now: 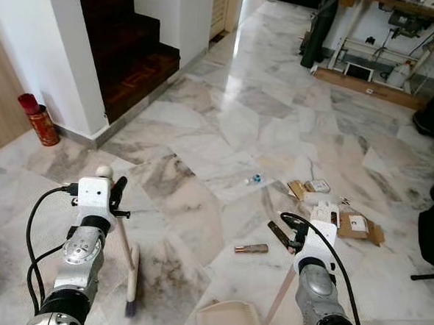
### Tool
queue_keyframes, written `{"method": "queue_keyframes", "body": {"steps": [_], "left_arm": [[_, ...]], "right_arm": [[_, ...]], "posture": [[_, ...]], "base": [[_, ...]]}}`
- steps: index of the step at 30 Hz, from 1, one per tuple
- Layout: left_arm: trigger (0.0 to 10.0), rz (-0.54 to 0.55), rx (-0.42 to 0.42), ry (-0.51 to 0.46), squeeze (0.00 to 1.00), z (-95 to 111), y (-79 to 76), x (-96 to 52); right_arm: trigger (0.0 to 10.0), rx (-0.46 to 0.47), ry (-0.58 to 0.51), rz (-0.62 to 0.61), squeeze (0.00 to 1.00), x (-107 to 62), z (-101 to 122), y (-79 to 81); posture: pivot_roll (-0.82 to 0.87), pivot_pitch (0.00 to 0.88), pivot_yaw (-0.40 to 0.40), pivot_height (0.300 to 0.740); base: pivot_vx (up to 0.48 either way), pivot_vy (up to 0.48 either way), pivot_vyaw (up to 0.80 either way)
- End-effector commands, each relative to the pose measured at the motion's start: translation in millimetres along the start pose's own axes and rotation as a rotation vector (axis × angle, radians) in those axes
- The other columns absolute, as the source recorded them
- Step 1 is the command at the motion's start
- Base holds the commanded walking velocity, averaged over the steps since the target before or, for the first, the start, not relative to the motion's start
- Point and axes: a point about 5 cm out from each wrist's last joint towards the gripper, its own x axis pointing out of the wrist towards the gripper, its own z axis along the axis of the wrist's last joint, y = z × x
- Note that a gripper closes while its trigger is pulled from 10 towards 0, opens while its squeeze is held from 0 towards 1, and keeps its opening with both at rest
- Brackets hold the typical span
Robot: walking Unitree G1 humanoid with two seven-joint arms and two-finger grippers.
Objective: Sweep floor
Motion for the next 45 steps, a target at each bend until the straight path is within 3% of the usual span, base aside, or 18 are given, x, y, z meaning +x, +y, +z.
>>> {"method": "queue_keyframes", "body": {"steps": [1, 6, 16, 23, 45], "left_arm": [[10.0, -0.021, -0.006, -0.025, 0.00, 4.7, -5.4, 1.7], [10.0, -0.027, -0.008, -0.028, 0.00, 5.0, -6.4, 1.5], [10.0, -0.037, -0.010, -0.033, 0.00, 5.9, -7.0, 1.5], [10.0, -0.043, -0.008, -0.039, 0.00, 6.7, -7.3, 1.6], [10.0, -0.060, -0.008, -0.050, 0.00, 8.8, -9.8, 2.9]], "right_arm": [[10.0, -0.005, 0.009, -0.005, 0.00, 0.0, -1.4, -2.3], [10.0, 0.007, 0.017, -0.018, 0.00, 0.1, -1.8, -3.2], [10.0, 0.011, 0.011, -0.006, 0.00, 0.2, -0.9, -1.5], [10.0, 0.003, 0.002, -0.004, 0.00, 0.1, 0.0, -1.0], [10.0, 0.008, 0.000, 0.010, 0.00, -0.4, -0.4, 1.5]], "posture": [[0.09, 0.050, -0.080, 0.740], [0.09, 0.050, -0.080, 0.740], [0.09, 0.050, -0.079, 0.740], [0.09, 0.049, -0.079, 0.740], [0.09, 0.025, -0.075, 0.740]], "base": [[0.000, 0.000, 0.00], [0.000, 0.000, 0.00], [0.000, 0.000, -0.76], [0.000, 0.000, 0.00], [0.000, -0.320, -0.14]]}}
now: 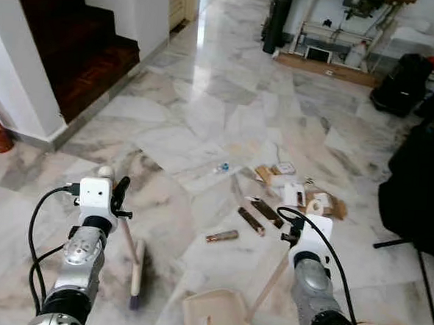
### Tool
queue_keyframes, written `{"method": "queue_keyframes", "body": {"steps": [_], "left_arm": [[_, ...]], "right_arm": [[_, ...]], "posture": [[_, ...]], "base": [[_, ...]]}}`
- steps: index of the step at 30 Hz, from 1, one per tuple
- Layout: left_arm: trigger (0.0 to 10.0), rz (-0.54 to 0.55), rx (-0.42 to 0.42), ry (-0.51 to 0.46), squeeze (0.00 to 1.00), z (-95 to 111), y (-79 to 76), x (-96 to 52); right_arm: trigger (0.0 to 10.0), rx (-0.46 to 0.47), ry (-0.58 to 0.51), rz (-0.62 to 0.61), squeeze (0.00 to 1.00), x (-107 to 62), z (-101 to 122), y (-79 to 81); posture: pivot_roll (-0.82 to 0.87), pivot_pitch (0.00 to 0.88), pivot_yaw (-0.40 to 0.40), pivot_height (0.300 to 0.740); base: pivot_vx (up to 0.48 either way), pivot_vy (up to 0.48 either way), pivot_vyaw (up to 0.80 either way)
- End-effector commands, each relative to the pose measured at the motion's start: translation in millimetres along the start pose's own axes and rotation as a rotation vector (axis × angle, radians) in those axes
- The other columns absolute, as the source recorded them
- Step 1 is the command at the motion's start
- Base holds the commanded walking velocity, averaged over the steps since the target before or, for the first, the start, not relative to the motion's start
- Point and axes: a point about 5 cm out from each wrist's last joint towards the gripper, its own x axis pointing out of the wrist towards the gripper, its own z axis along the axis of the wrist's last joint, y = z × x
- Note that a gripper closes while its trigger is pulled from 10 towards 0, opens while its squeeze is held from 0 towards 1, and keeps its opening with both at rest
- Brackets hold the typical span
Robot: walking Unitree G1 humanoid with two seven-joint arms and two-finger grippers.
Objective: Sweep floor
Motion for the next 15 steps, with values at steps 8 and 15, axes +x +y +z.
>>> {"method": "queue_keyframes", "body": {"steps": [8, 15], "left_arm": [[10.0, -0.004, -0.007, -0.048, 0.00, 9.7, 0.0, 3.7], [10.0, -0.030, 0.005, -0.034, 0.00, 6.8, -2.3, 1.8]], "right_arm": [[10.0, -0.025, 0.016, -0.001, 0.00, -1.5, -4.4, -0.3], [10.0, -0.027, 0.019, -0.008, 0.00, -1.6, -4.9, -1.9]], "posture": [[0.09, 0.030, -0.074, 0.740], [0.10, 0.035, -0.055, 0.740]], "base": [[0.000, -0.078, 0.00], [0.000, 0.000, 0.00]]}}
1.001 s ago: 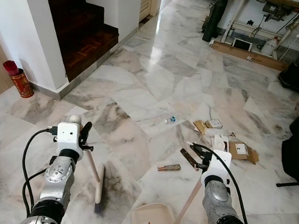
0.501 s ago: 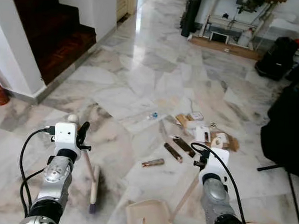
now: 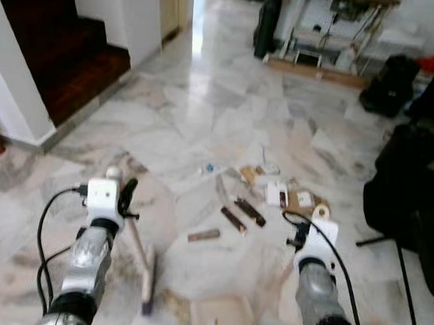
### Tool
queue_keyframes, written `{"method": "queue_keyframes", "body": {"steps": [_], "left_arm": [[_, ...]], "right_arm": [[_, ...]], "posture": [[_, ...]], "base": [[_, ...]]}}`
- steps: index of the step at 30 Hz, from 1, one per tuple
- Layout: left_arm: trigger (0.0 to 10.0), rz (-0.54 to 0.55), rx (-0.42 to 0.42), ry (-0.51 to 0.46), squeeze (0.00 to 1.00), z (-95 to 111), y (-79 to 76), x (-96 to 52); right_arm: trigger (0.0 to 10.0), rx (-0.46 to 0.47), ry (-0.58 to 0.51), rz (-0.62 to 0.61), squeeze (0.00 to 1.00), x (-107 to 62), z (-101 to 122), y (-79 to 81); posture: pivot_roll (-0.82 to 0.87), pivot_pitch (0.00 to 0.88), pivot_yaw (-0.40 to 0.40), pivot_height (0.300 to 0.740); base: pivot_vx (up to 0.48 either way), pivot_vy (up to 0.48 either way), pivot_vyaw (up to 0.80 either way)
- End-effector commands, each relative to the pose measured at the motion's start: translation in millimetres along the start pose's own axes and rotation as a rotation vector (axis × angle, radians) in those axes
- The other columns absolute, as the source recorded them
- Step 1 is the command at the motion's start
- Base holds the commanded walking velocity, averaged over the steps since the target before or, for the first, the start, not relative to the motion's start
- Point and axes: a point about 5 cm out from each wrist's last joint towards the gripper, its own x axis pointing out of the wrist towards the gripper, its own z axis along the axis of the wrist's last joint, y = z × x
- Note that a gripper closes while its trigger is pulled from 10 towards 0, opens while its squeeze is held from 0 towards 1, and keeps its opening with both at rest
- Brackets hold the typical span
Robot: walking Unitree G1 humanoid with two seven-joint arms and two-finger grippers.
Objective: Sweep floor
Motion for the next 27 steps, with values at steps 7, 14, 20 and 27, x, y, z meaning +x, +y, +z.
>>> {"method": "queue_keyframes", "body": {"steps": [7, 14, 20, 27], "left_arm": [[10.0, -0.016, 0.049, -0.028, 0.00, 9.3, 9.0, 2.0], [10.0, -0.002, 0.056, -0.040, 0.00, 13.9, 13.2, 3.8], [10.0, -0.003, 0.060, -0.054, 0.00, 15.7, 10.7, 3.5], [10.0, 0.002, 0.062, -0.063, 0.00, 17.0, 11.3, 2.8]], "right_arm": [[10.0, 0.011, 0.021, -0.018, 0.00, -1.1, -3.6, 0.6], [10.0, 0.016, 0.014, -0.019, 0.00, -0.7, -1.5, 4.5], [10.0, 0.003, -0.002, -0.004, 0.00, 0.2, 2.3, 8.3], [10.0, -0.019, -0.029, 0.018, 0.00, 1.3, 7.6, 12.2]], "posture": [[0.10, 0.031, -0.022, 0.740], [0.10, 0.038, -0.016, 0.740], [0.10, 0.046, -0.027, 0.740], [0.10, 0.056, -0.037, 0.740]], "base": [[0.000, 0.000, 0.00], [0.000, 0.000, 0.00], [0.000, 0.000, 0.00], [0.000, 0.000, 0.00]]}}
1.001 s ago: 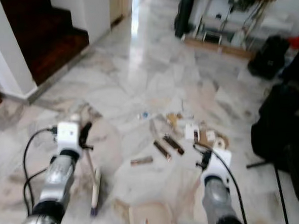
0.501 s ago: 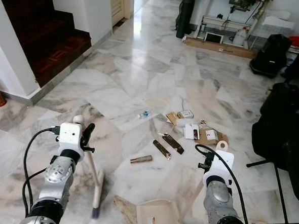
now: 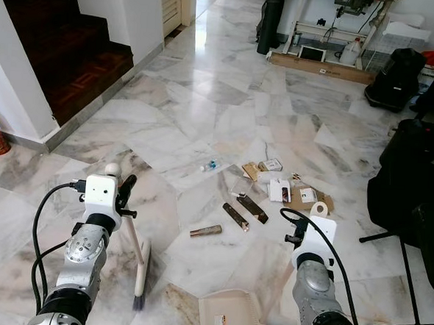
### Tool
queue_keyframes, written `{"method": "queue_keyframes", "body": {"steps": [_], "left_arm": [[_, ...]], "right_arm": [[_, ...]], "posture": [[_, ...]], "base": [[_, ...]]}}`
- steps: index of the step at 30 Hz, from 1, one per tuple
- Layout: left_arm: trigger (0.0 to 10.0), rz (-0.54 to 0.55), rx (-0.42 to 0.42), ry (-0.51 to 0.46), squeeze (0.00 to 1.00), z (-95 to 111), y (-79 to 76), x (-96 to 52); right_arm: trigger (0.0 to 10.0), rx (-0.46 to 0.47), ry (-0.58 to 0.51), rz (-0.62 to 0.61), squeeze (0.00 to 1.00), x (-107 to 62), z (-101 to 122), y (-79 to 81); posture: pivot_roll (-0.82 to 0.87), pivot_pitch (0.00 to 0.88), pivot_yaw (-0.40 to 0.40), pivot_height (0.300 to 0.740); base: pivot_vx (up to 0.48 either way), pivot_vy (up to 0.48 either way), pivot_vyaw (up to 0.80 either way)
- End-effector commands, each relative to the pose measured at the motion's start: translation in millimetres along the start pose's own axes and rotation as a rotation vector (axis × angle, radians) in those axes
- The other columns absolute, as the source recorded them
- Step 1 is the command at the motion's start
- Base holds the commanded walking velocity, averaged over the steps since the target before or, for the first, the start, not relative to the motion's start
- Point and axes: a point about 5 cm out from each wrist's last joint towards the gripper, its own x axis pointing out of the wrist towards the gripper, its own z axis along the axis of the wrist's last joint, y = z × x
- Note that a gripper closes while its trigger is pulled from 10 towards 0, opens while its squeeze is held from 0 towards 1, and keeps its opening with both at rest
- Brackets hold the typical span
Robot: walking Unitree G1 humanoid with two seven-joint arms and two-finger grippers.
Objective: Sweep floor
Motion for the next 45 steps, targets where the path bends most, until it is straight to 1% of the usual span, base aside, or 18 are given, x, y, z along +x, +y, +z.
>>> {"method": "queue_keyframes", "body": {"steps": [1, 3, 5, 8, 13, 17, 23, 28, 31, 32, 35, 42, 45], "left_arm": [[10.0, -0.002, 0.015, -0.034, 0.00, 7.4, 0.8, 0.8], [10.0, -0.005, 0.018, -0.037, 0.00, 7.5, 0.1, 0.3], [10.0, -0.008, 0.020, -0.040, 0.00, 8.0, -0.9, -0.3], [10.0, -0.012, 0.020, -0.044, 0.00, 8.5, -2.0, -0.5], [10.0, -0.016, 0.021, -0.048, 0.00, 9.0, -3.7, -0.6], [10.0, -0.019, 0.022, -0.051, 0.00, 10.1, -4.1, -0.9], [10.0, -0.017, 0.023, -0.056, 0.00, 10.6, -3.3, -1.6], [10.0, -0.020, 0.024, -0.056, 0.00, 10.6, -4.4, -1.4], [10.0, -0.025, 0.023, -0.056, 0.00, 10.4, -5.7, -1.3], [10.0, -0.026, 0.023, -0.056, 0.00, 10.3, -6.2, -1.5], [10.0, -0.031, 0.022, -0.053, 0.00, 10.1, -7.0, -1.7], [10.0, -0.037, 0.021, -0.053, 0.00, 10.0, -7.6, -2.1], [10.0, -0.041, 0.020, -0.053, 0.00, 9.9, -8.6, -1.9]], "right_arm": [[10.0, -0.003, -0.009, 0.017, 0.00, 1.1, 3.3, 3.4], [10.0, -0.001, -0.029, 0.017, 0.00, 2.1, 7.2, 3.7], [10.0, 0.007, -0.104, 0.020, 0.00, 5.9, 22.8, 5.7], [10.0, -0.008, -0.162, 0.024, 0.00, 8.3, 34.7, 7.6], [10.0, -0.015, -0.196, 0.021, 0.00, 9.3, 41.3, 7.6], [10.0, -0.040, -0.197, -0.018, 0.00, 8.8, 38.8, 2.1], [10.0, -0.039, -0.184, -0.041, 0.00, 7.1, 33.3, -1.5], [10.0, -0.032, -0.171, -0.042, 0.00, 6.5, 30.6, -0.9], [10.0, -0.012, -0.152, -0.042, 0.00, 6.4, 28.4, -0.2], [10.0, 0.005, -0.138, -0.050, 0.00, 6.3, 26.8, -0.8], [10.0, 0.012, -0.101, -0.060, 0.00, 5.9, 21.5, -2.1], [10.0, 0.026, -0.096, -0.079, 0.00, 5.2, 19.8, -3.5], [10.0, 0.023, -0.097, -0.105, 0.00, 5.3, 19.7, -6.5]], "posture": [[0.10, 0.056, -0.037, 0.740], [0.10, 0.057, -0.038, 0.740], [0.10, 0.061, -0.039, 0.740], [0.10, 0.062, -0.040, 0.740], [0.10, 0.060, -0.041, 0.740], [0.10, 0.060, -0.042, 0.740], [0.10, 0.056, -0.043, 0.740], [0.10, 0.048, -0.042, 0.740], [0.10, 0.043, -0.043, 0.740], [0.10, 0.040, -0.043, 0.740], [0.10, 0.039, -0.043, 0.740], [0.10, 0.034, -0.042, 0.740], [0.10, 0.038, -0.040, 0.740]], "base": [[0.000, 0.000, 0.00], [0.000, 0.000, 0.00], [0.000, 0.000, 0.00], [0.000, 0.000, 0.00], [0.000, 0.000, 0.00], [0.000, 0.000, 0.00], [0.000, 0.000, 0.00], [0.000, 0.000, 0.00], [0.000, 0.000, 0.00], [0.000, 0.000, 0.00], [0.000, 0.000, 0.00], [0.000, 0.000, 0.00], [0.000, 0.000, 0.00]]}}
